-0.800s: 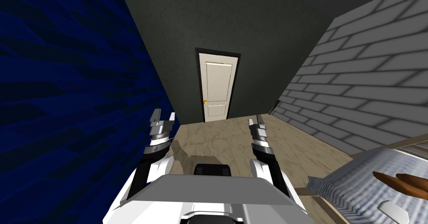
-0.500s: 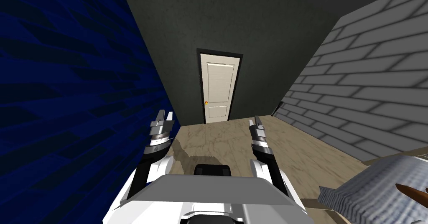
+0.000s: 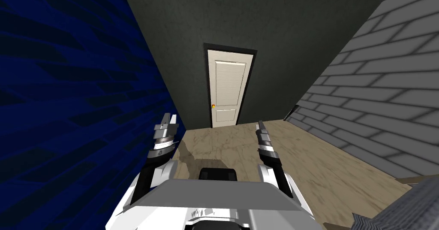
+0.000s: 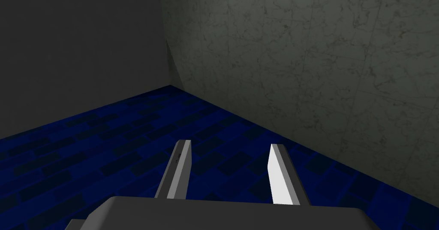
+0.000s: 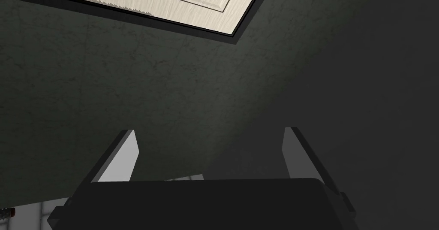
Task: Pull the door open
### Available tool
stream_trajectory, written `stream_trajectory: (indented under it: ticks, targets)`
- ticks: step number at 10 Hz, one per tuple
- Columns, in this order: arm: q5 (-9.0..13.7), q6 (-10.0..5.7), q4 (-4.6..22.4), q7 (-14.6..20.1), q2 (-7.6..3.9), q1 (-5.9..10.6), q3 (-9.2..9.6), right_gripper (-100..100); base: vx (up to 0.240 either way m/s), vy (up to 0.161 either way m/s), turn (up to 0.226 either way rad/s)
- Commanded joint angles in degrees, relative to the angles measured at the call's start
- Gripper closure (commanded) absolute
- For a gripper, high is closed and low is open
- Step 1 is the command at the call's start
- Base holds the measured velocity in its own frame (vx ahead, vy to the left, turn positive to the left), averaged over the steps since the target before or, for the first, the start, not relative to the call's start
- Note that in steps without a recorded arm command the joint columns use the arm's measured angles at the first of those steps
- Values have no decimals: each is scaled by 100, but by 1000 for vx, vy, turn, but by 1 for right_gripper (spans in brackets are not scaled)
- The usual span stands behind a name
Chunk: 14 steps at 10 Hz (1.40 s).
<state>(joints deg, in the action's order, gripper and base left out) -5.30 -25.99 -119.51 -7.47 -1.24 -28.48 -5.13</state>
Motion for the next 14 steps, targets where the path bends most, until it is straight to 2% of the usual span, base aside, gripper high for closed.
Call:
stream_trajectory:
  ticks: [1, 7, 8, 14]
  targets:
    - [-111, -112, 220, -203, -38, 31, -63, -100, 151, 83, 67]
    - [-413, -375, 870, -759, -165, 197, -300, -100, 128, 71, 48]
    - [-511, -461, 1080, -939, -194, 250, -377, -100, 122, 73, 74]
    - [-815, -726, 1735, -1499, -266, 417, -617, -100, 123, 71, 50]
